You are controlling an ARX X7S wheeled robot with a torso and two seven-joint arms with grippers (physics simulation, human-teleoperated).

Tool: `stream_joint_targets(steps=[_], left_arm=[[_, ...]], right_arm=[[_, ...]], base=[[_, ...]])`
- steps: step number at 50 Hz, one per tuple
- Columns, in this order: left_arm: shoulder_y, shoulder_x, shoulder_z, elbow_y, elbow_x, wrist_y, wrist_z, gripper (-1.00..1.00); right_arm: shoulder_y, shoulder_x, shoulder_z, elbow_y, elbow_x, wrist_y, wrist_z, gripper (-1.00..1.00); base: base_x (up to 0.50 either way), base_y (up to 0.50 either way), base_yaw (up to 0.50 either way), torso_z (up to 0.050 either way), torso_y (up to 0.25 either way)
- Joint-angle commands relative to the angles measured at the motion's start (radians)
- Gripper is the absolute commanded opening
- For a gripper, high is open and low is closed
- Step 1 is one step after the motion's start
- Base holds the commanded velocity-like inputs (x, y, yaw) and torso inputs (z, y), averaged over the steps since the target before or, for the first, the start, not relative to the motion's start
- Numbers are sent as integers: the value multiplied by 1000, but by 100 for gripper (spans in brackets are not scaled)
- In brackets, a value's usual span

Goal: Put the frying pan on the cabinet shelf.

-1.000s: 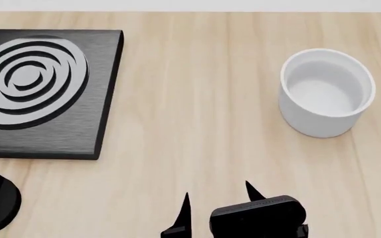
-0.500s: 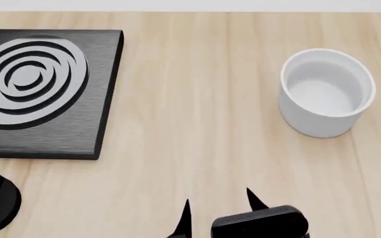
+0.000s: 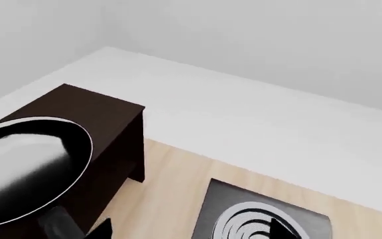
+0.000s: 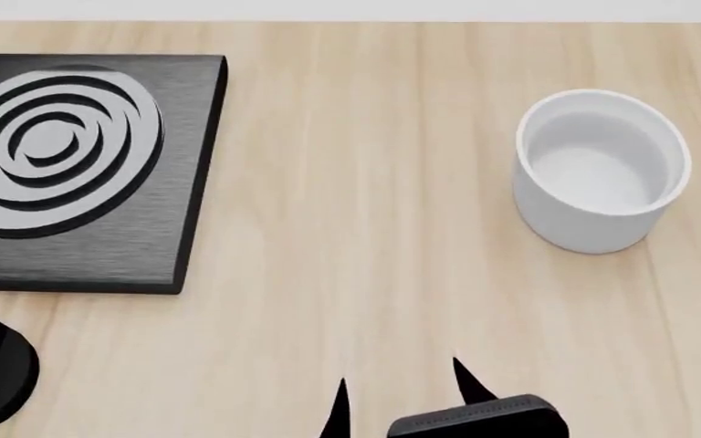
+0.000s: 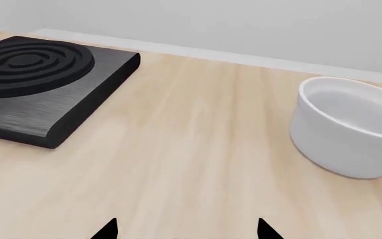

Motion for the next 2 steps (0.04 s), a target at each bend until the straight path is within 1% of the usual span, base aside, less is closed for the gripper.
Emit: stream_joint_targets(steps=[1,2], left_arm=[[111,-42,-60,201,-165,3,-70,100],[120,-44,-63,215,-168,5,-64,100]], right_arm=[[-5,-8,11,-2,-3,4,-12,100],[-5,-8,11,-2,-3,4,-12,100]], base=[[0,0,0,0,0],[0,0,0,0,0]])
